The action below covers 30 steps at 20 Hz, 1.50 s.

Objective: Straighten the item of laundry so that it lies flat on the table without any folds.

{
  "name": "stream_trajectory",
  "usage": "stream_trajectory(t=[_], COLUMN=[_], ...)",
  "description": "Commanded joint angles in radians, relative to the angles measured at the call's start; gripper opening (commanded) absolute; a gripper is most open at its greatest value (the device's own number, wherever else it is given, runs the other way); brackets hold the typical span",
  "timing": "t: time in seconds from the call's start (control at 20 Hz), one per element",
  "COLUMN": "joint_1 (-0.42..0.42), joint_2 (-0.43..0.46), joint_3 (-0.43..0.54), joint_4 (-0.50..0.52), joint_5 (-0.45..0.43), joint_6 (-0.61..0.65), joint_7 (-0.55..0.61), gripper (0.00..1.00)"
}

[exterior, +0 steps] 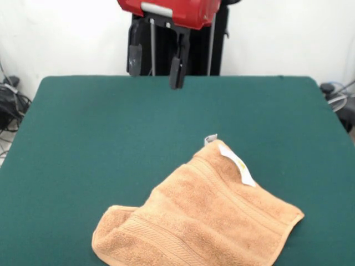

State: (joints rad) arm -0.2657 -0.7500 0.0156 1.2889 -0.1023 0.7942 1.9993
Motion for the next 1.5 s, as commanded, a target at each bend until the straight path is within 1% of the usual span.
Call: stream_trajectory(t=[0.05, 0.6, 0.95, 1.2, 1.5], joint_1=[0.055, 0.16, 0.196, 0.205, 0.181], joint_2=[0.063, 0.189, 0.266, 0.295, 0.269], joint_3=[0.078, 0.022, -0.018, -0.04, -0.031], joint_4=[0.133, -0.049, -0.179, -0.212, -0.181], joint_5=[-0.007, 0.034, 0.046, 0.043, 0.057], joint_6=[-0.052, -0.038, 0.019, 0.025, 0.022], joint_7=[0.056, 0.227, 0.253, 0.252, 0.216], gripper=[1.0, 1.0, 1.0, 1.0, 1.0])
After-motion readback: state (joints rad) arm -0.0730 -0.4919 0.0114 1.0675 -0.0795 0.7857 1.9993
